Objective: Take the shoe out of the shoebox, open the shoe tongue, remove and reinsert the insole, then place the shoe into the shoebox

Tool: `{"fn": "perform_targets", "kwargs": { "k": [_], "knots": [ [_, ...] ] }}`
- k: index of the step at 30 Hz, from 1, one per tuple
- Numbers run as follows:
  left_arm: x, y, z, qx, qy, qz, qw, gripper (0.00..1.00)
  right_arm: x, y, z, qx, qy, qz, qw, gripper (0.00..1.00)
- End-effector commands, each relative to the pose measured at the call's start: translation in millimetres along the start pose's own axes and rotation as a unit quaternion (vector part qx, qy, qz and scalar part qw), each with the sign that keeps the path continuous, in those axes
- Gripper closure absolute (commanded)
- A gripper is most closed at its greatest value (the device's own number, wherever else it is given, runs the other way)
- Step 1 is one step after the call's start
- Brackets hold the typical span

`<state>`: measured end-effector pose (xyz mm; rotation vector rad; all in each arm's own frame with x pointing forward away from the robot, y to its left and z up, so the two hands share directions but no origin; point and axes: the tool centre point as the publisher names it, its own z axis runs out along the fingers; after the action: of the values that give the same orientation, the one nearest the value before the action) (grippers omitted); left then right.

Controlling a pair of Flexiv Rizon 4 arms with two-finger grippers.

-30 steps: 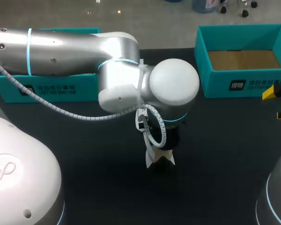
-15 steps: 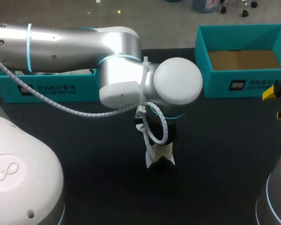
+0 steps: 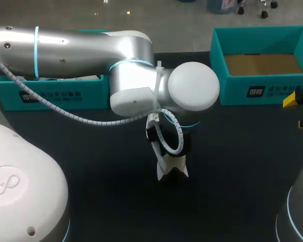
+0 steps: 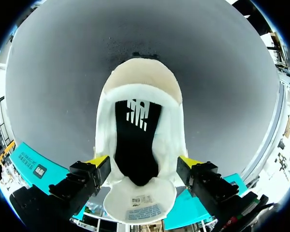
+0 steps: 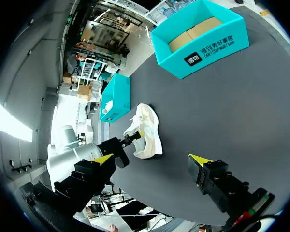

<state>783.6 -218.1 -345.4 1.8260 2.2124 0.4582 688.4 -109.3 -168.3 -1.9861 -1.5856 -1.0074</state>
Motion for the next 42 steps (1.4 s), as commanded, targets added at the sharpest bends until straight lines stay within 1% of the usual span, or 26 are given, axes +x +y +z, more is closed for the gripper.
{"fn": "perform_targets", "kwargs": {
  "k": [1,6,13,16,19,23,28,36,39,42],
  "knots": [
    [-0.9,1,4,0.001,0.005,0.001,1.000,0.00,0.4,-1.4,0,-0.001,-0.001,0.001,1.000,0.00],
    [3.5,5,6,0.004,0.006,0.000,1.000,0.00,0.4,-1.4,0,-0.001,-0.001,0.001,1.000,0.00],
    [6.2,8,1,0.000,0.006,0.001,1.000,0.00,0.4,-1.4,0,-0.001,-0.001,0.001,1.000,0.00],
    [6.2,9,1,0.002,0.004,0.001,1.000,0.00,0.4,-1.4,0,-0.001,-0.001,0.001,1.000,0.00],
    [6.8,8,-4,0.005,-0.003,0.003,1.000,0.00,0.4,-1.4,0,-0.001,-0.001,0.001,1.000,0.00],
    [8.9,7,-14,0.006,-0.007,0.003,1.000,0.00,0.4,-1.4,0,-0.001,-0.001,0.001,1.000,0.00],
    [12.1,13,-27,0.001,-0.009,-0.001,1.000,0.00,0.4,-1.4,0,-0.001,-0.001,0.001,1.000,0.00],
    [14.9,23,-60,0.006,-0.024,-0.008,1.000,0.00,0.4,-1.4,0,-0.001,-0.001,0.001,1.000,0.00],
    [16.8,29,-73,0.010,-0.034,-0.012,0.999,0.00,0.4,-1.4,0,-0.001,-0.001,0.001,1.000,0.00],
    [18.7,40,-85,-0.007,-0.035,-0.016,0.999,0.00,0.4,-1.4,0,-0.001,-0.001,0.001,1.000,0.00]
  ]
}}
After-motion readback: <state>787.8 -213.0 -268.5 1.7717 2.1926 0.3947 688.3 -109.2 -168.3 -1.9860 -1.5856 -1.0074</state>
